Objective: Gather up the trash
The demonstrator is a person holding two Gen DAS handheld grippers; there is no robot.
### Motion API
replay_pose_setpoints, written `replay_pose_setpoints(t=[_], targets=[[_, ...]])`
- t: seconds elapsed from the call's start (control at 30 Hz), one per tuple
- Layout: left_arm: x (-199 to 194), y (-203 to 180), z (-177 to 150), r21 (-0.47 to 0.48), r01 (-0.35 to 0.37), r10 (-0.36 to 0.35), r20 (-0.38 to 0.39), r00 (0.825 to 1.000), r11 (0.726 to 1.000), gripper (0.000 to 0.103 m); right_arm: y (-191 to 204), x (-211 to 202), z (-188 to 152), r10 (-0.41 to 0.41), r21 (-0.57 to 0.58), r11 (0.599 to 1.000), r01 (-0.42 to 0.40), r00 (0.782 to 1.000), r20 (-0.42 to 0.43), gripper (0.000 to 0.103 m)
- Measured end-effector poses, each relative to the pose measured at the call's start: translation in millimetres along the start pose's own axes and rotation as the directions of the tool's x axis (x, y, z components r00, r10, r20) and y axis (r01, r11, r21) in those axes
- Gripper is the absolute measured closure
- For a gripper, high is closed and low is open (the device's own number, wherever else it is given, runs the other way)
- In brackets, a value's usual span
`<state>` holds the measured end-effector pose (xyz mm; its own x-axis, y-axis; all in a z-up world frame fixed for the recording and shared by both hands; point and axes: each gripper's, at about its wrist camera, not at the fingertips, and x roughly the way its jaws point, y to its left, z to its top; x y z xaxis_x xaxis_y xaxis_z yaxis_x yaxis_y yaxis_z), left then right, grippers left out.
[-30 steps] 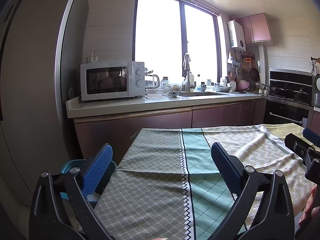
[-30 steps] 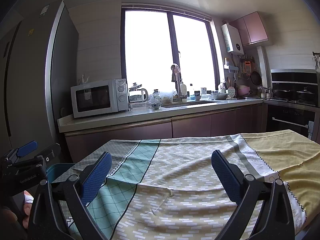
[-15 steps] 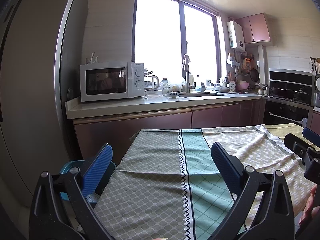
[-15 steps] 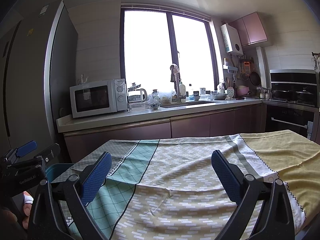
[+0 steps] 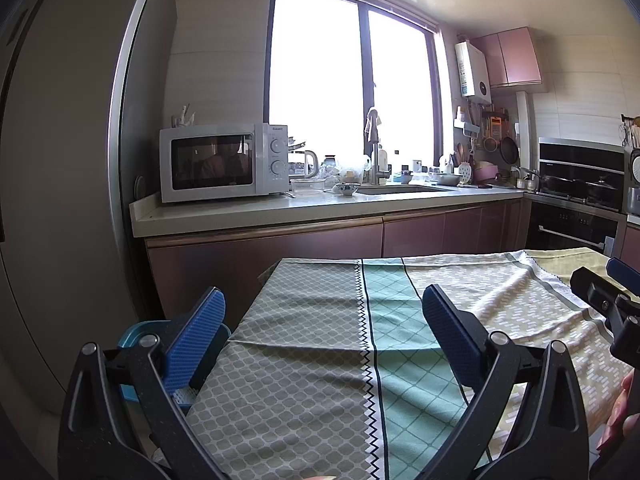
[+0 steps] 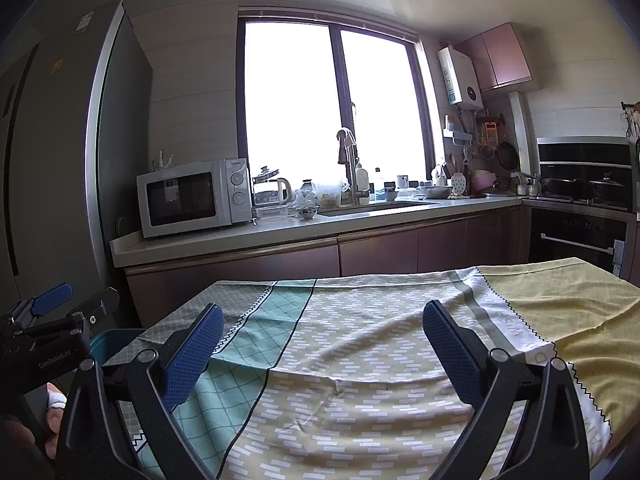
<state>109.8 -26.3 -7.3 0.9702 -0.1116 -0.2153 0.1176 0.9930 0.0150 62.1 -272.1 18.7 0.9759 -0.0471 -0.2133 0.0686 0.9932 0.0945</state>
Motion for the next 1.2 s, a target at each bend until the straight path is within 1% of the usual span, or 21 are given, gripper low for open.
replay_pose_setpoints(t=[1.2], targets=[[3.6,-4.0,-1.2,-0.002,0.003,-0.003,-0.004,1.000,1.000,0.006,0.2,0.5,1.8,-0.006,0.001,1.000,0.006,1.000,-0.003,0.007]])
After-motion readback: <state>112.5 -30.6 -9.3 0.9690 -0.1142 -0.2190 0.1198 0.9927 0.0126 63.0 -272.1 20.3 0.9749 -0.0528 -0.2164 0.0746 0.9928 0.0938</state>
